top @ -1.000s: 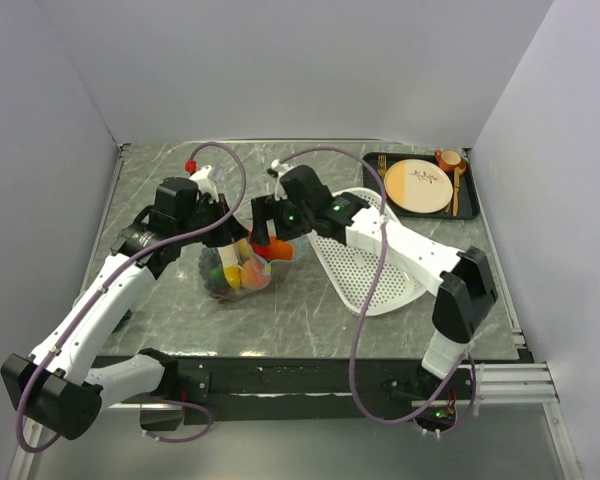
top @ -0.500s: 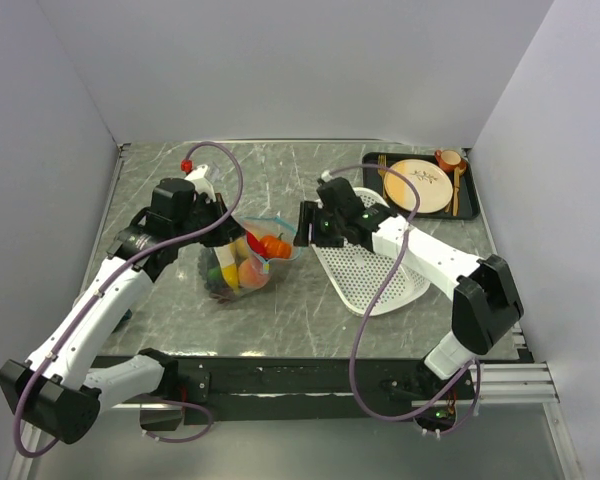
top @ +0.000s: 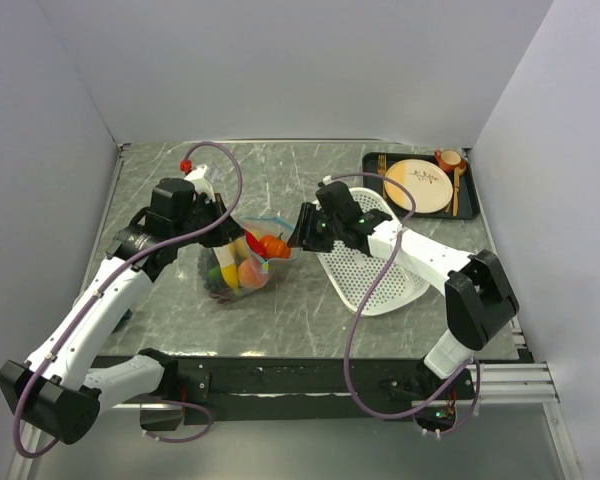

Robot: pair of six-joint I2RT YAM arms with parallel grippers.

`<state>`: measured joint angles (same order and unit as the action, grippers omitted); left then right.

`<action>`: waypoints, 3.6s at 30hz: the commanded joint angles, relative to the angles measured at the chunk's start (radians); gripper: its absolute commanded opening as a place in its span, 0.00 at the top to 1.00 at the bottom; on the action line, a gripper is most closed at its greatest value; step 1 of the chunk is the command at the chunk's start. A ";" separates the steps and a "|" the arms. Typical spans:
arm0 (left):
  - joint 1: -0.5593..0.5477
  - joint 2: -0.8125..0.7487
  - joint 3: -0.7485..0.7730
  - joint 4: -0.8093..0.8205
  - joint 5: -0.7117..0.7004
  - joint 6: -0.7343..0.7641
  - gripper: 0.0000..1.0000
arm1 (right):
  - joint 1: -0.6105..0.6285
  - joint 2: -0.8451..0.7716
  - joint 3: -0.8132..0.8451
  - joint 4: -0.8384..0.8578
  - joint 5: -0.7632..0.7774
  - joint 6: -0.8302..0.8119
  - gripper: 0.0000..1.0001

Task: Place the food in the zip-top bag and seal the zipper
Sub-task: Place the fake vegetable in the zipper food storage bag, then adjust the zipper food storage bag at the center of the board.

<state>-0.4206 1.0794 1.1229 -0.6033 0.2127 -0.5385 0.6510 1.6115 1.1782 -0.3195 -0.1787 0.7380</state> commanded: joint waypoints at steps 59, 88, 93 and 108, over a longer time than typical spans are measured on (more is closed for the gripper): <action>-0.136 0.143 -0.017 0.234 0.122 -0.109 0.55 | 0.081 -0.122 -0.020 0.286 0.160 -0.008 1.00; 0.059 0.554 0.508 -0.024 0.140 0.235 0.16 | 0.064 -0.151 -0.022 0.224 0.137 -0.109 0.99; 0.060 0.597 0.525 -0.055 0.159 0.241 0.22 | 0.064 -0.168 -0.025 0.238 0.136 -0.129 0.99; 0.059 0.766 0.735 -0.258 0.258 0.322 0.30 | 0.064 -0.162 -0.003 0.232 0.111 -0.166 0.98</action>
<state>-0.3614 1.7985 1.7672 -0.7544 0.4282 -0.2771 0.7193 1.4891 1.1267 -0.1211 -0.0669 0.5999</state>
